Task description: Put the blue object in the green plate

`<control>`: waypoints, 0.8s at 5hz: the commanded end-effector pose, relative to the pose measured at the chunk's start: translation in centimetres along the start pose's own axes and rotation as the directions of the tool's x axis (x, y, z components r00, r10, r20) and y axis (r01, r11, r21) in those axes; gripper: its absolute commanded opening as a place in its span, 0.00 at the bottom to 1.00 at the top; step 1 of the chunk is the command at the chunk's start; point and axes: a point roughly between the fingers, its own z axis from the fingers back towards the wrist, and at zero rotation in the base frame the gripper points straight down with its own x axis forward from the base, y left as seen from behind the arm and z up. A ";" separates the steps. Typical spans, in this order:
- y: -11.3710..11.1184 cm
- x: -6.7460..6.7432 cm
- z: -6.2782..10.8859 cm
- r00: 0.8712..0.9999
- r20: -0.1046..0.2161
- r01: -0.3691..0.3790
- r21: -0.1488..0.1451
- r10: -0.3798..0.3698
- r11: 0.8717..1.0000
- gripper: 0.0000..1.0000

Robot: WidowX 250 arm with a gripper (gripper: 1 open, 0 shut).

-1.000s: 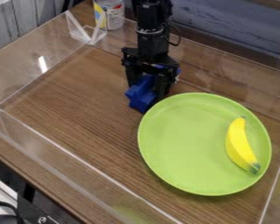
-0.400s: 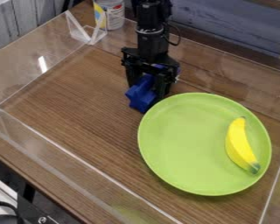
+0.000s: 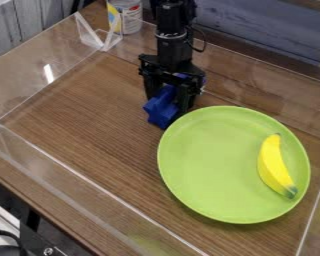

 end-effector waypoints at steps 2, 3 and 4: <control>0.1 -0.5 -0.5 0.999 -0.015 -0.049 -0.012 0.048 0.999 0.00; 0.0 -0.6 -0.4 0.999 -0.016 -0.050 -0.015 0.050 0.999 0.00; -0.1 -0.6 -0.4 0.999 -0.016 -0.052 -0.018 0.052 0.998 0.00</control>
